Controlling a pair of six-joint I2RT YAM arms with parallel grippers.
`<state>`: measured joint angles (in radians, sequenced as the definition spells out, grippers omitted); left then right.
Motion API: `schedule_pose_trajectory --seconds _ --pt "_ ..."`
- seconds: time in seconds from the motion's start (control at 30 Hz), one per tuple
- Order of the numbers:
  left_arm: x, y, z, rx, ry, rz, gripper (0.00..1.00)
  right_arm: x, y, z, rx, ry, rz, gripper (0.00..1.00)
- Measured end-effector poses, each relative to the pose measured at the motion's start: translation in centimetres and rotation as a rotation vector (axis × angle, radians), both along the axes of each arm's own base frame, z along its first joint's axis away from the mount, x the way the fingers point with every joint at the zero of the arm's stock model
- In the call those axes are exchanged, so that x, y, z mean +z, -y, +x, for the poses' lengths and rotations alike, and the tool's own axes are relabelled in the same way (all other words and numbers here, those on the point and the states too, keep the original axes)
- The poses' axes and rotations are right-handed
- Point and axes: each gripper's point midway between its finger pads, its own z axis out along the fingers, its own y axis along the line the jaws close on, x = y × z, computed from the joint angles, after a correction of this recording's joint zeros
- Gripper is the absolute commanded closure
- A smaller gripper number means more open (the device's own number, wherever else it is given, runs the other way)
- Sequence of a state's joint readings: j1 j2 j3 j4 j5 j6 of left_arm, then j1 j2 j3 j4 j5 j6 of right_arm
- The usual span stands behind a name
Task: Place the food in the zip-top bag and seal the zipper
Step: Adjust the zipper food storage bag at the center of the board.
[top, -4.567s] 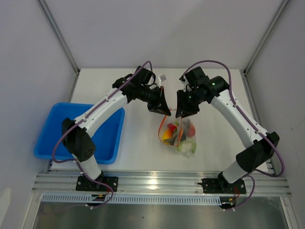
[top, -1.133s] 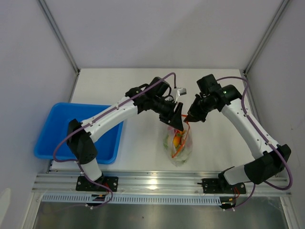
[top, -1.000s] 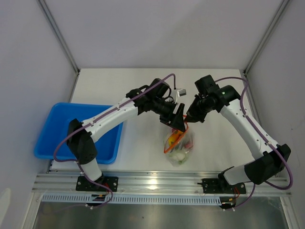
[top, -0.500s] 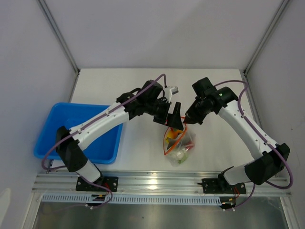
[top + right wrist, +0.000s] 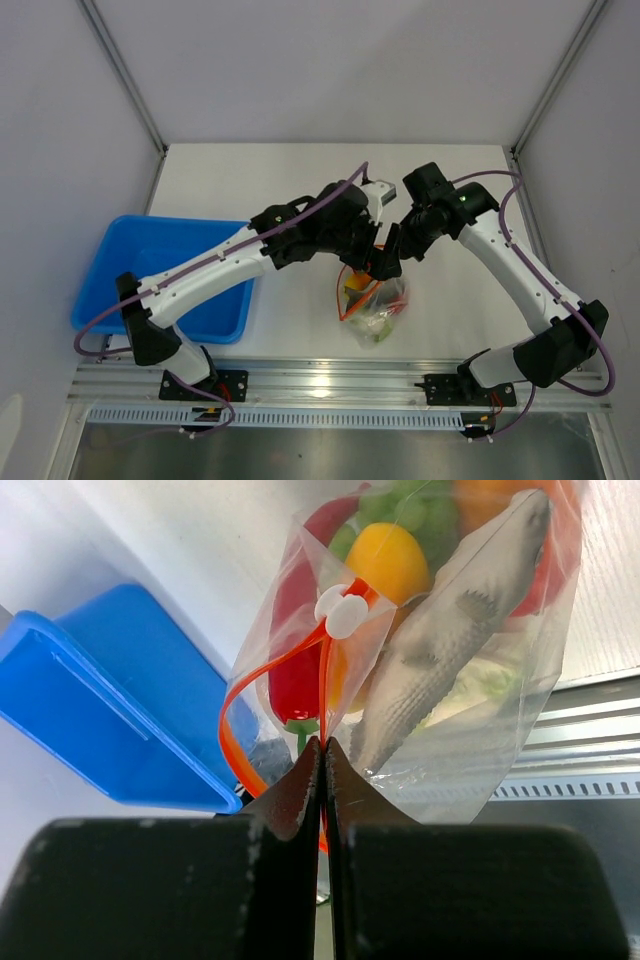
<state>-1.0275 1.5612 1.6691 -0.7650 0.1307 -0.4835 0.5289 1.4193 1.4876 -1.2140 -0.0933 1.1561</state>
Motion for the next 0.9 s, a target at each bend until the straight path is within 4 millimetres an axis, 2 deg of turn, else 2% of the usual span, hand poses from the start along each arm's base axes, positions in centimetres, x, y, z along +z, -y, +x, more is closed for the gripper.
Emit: schedule_pose_trajectory --seconds 0.13,0.3,0.53,0.73,0.9 --pt "-1.9 0.1 -0.1 0.030 0.044 0.103 0.01 0.0 -0.1 0.0 -0.012 -0.003 0.005 1.00" --pt "-4.6 -1.5 1.3 0.098 0.079 0.216 0.01 0.0 -0.2 0.2 -0.020 -0.001 0.012 1.00" --pt "-6.3 -3.4 3.0 0.146 0.167 0.329 0.00 -1.3 -0.8 0.2 -0.018 -0.013 0.040 1.00" --pt "-8.6 -4.0 3.1 0.107 0.183 0.379 0.01 -0.9 -1.4 0.6 -0.010 0.000 0.075 1.00" --pt "-9.8 -4.0 3.3 0.083 0.156 0.364 0.01 -0.7 -1.8 0.6 0.001 0.004 0.095 1.00"
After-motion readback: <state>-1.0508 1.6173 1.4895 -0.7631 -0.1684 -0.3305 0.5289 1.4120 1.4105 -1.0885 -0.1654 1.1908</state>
